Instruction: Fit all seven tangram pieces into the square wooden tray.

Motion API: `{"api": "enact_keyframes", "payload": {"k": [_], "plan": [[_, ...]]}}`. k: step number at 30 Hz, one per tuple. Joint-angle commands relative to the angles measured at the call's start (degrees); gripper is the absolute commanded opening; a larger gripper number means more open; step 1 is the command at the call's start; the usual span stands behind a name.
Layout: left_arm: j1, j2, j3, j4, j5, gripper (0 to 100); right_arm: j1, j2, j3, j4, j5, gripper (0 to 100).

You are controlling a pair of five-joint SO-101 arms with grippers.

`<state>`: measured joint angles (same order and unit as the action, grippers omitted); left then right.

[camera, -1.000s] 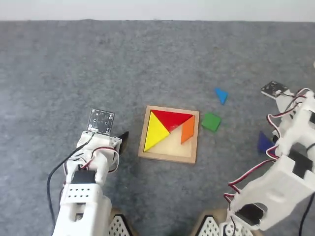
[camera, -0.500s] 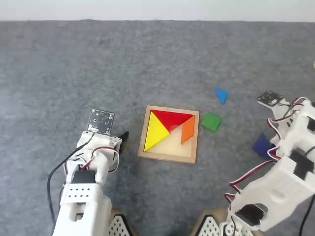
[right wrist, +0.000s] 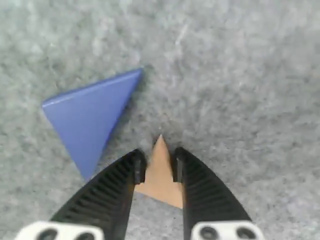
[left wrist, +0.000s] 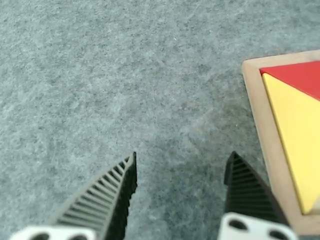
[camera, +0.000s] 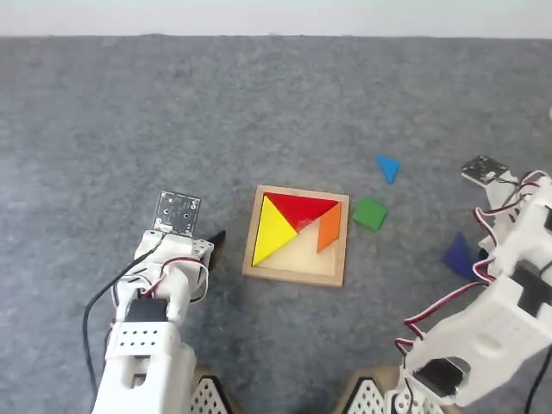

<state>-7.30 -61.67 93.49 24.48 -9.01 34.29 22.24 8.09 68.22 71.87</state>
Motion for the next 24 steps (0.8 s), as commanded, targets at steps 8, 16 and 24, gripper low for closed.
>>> {"api": "enact_keyframes", "payload": {"k": [8,16,24], "plan": [[-0.18,-1.05,-0.31,-1.32,-0.53,28,2.24,-8.48,0.53,7.34,10.37,18.4],[-0.18,-1.05,-0.31,-1.32,-0.53,28,3.82,-10.24,2.37,9.27,15.03,21.8],[-0.18,-1.05,-0.31,-1.32,-0.53,28,5.49,-10.24,7.82,1.01,20.66,22.1]]}}
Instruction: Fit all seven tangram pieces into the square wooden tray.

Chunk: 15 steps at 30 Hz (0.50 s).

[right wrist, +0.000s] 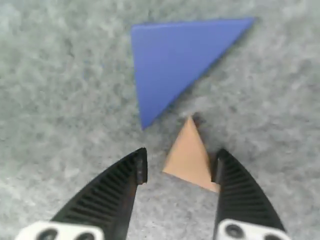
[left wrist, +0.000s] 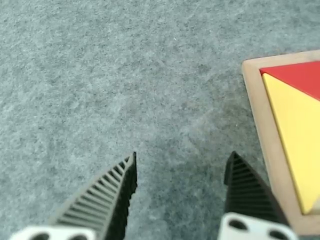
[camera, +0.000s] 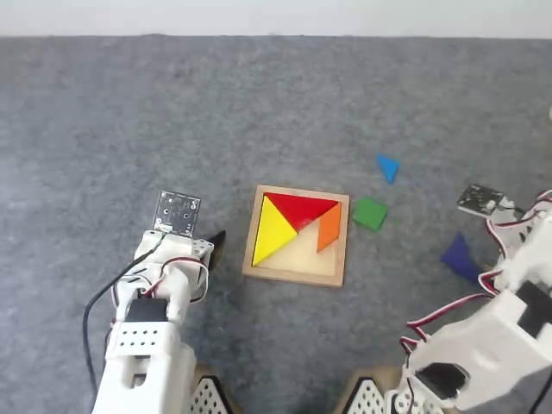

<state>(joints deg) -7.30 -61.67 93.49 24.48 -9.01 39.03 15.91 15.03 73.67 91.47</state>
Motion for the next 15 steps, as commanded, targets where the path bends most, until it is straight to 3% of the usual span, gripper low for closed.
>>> {"api": "enact_keyframes", "payload": {"k": [1,12,15], "plan": [[-0.18,-1.05,-0.31,-1.32,-0.53,28,0.66,-3.91,1.23,-5.23,1.14,22.0],[-0.18,-1.05,-0.31,-1.32,-0.53,28,4.18,-3.91,5.54,-9.45,12.13,22.2],[-0.18,-1.05,-0.31,-1.32,-0.53,28,4.18,-3.91,6.07,-9.71,12.04,22.0]]}}
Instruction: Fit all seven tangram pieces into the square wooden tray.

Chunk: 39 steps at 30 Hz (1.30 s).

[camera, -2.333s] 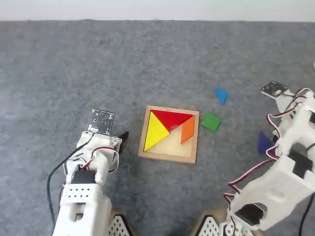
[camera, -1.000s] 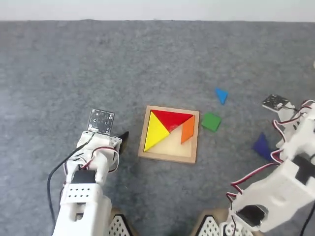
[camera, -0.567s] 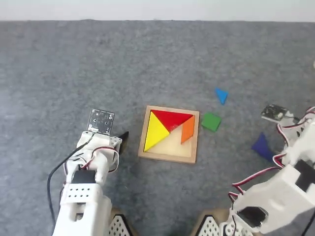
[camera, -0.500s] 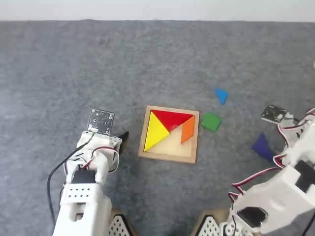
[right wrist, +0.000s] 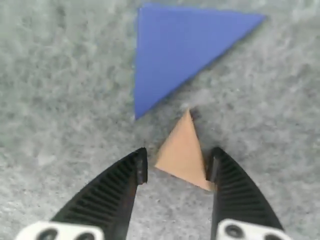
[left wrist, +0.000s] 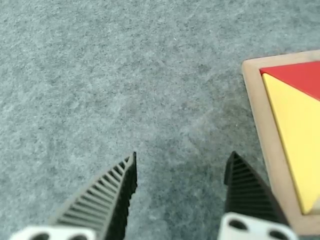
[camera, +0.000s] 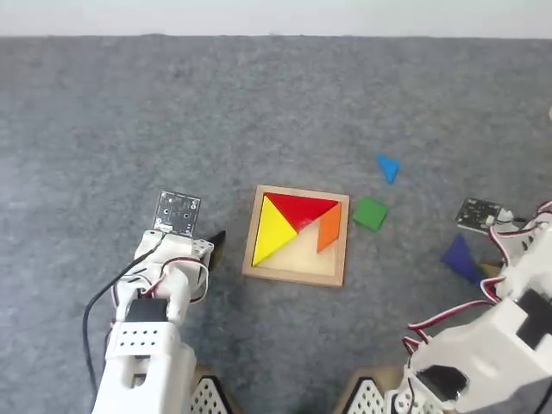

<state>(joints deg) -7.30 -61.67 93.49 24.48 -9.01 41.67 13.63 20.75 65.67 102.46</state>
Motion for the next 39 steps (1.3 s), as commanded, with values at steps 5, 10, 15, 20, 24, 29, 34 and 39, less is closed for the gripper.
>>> {"api": "enact_keyframes", "payload": {"k": [5,10,15,20,24,29,34,39], "plan": [[-0.18,-1.05,-0.31,-1.32,-0.53,28,1.54,-1.63,0.62,-1.63,0.88,17.3],[-0.18,-1.05,-0.31,-1.32,-0.53,28,2.07,-1.63,0.79,-1.80,-1.32,2.2],[-0.18,-1.05,-0.31,-1.32,-0.53,28,1.80,-2.24,0.26,-1.71,-6.68,2.8],[-0.18,-1.05,-0.31,-1.32,-0.53,28,-0.40,-2.59,-4.75,-0.04,-19.96,2.8],[-0.18,-1.05,-0.31,-1.32,-0.53,28,-5.76,-7.25,-10.11,9.01,-32.88,2.7],[-0.18,-1.05,-0.31,-1.32,-0.53,28,-19.38,-16.40,-14.68,21.32,-50.29,2.7],[-0.18,-1.05,-0.31,-1.32,-0.53,28,-39.16,-21.41,-14.51,27.21,-68.40,2.7],[-0.18,-1.05,-0.31,-1.32,-0.53,28,-55.87,-19.82,-14.51,25.19,-82.20,2.7]]}}
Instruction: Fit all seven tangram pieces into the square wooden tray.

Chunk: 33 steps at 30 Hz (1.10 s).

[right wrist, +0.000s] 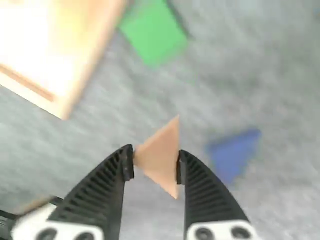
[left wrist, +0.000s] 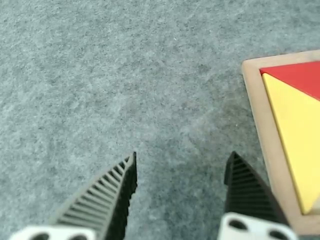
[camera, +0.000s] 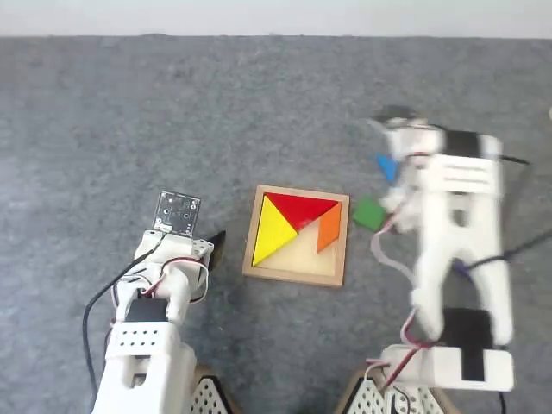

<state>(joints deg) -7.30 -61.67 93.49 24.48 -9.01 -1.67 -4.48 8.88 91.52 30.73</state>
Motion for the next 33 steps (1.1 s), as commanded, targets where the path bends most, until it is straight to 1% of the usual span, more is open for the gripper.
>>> {"api": "enact_keyframes", "payload": {"k": [1,3,6,12,16,20,24,29,33], "plan": [[-0.18,-1.05,-0.31,-1.32,-0.53,28,-15.34,-0.84,-2.73,-1.54,-12.48,2.7],[-0.18,-1.05,-0.31,-1.32,-0.53,28,-20.18,1.63,-2.73,-3.47,-15.47,2.7],[-0.18,-1.05,-0.31,-1.32,-0.53,28,-25.36,6.20,-2.99,-6.55,-19.69,2.7],[-0.09,-1.05,-0.31,-1.32,-0.53,28,-30.99,14.55,-2.99,-12.09,-30.51,2.7],[-0.09,-1.05,-0.31,-1.32,-0.53,28,-32.57,16.13,-4.13,-12.97,-36.48,2.8],[0.00,-1.05,-0.31,-1.32,-0.53,28,-32.48,16.48,-4.84,-13.32,-42.73,3.1],[0.00,-1.05,-0.31,-1.32,-0.53,28,-32.48,17.80,-4.66,-15.43,-53.10,3.5],[0.00,-1.05,-0.31,-1.32,-0.53,28,-32.22,22.55,-5.01,-15.25,-66.81,10.1],[0.00,-1.05,-0.31,-1.32,-0.53,28,-30.20,24.75,-8.26,-13.76,-70.95,10.1]]}}
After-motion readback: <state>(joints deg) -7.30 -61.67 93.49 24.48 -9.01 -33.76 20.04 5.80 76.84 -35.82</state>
